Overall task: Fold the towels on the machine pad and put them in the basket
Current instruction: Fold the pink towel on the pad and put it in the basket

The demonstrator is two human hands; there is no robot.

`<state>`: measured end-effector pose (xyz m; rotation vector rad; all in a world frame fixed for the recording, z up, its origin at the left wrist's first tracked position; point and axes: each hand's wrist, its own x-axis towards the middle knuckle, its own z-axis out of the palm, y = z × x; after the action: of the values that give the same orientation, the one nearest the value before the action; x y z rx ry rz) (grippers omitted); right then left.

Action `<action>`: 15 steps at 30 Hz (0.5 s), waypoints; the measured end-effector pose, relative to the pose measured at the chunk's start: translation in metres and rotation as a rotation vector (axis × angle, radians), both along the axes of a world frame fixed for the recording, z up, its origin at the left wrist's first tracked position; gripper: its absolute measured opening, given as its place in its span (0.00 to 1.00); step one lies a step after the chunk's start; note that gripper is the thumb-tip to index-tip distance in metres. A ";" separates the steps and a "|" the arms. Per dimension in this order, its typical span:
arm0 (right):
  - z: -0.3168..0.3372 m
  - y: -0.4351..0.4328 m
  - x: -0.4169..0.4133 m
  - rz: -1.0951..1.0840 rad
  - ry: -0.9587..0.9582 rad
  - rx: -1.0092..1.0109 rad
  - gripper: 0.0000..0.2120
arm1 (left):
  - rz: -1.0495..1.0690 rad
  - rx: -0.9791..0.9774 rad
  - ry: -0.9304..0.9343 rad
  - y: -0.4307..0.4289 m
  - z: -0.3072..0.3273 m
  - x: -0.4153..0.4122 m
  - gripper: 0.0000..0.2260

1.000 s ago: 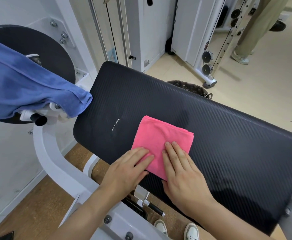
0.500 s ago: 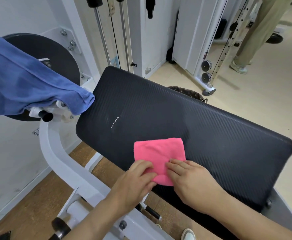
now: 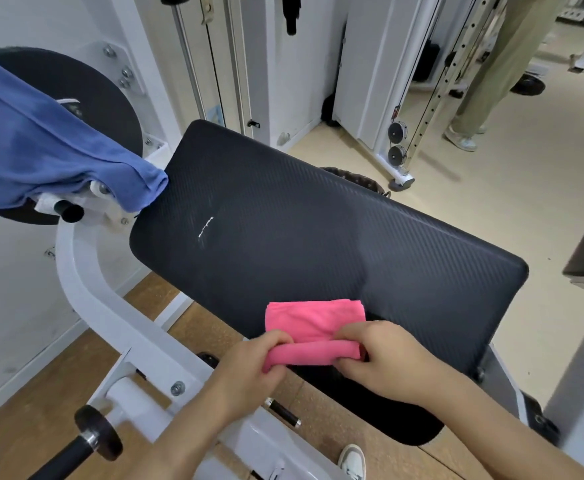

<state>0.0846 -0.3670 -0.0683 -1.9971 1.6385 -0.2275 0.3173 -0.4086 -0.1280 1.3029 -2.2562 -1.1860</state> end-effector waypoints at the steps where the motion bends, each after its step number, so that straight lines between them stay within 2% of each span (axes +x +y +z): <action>1: 0.001 -0.001 -0.001 -0.037 -0.051 0.018 0.08 | -0.001 0.044 0.013 -0.007 0.005 -0.001 0.09; 5: -0.006 -0.001 -0.003 -0.200 -0.193 -0.015 0.04 | 0.051 0.131 0.028 -0.028 0.016 -0.005 0.06; 8: -0.011 -0.002 -0.002 -0.300 -0.248 -0.090 0.09 | 0.102 0.056 0.041 -0.028 0.018 -0.008 0.07; 15: -0.010 -0.002 0.006 -0.423 -0.224 -0.154 0.08 | 0.305 -0.080 -0.004 -0.020 0.013 -0.023 0.11</action>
<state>0.0905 -0.3691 -0.0780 -1.6347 1.9218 -0.7246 0.2944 -0.4288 -0.1151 1.5490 -1.9929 -0.9757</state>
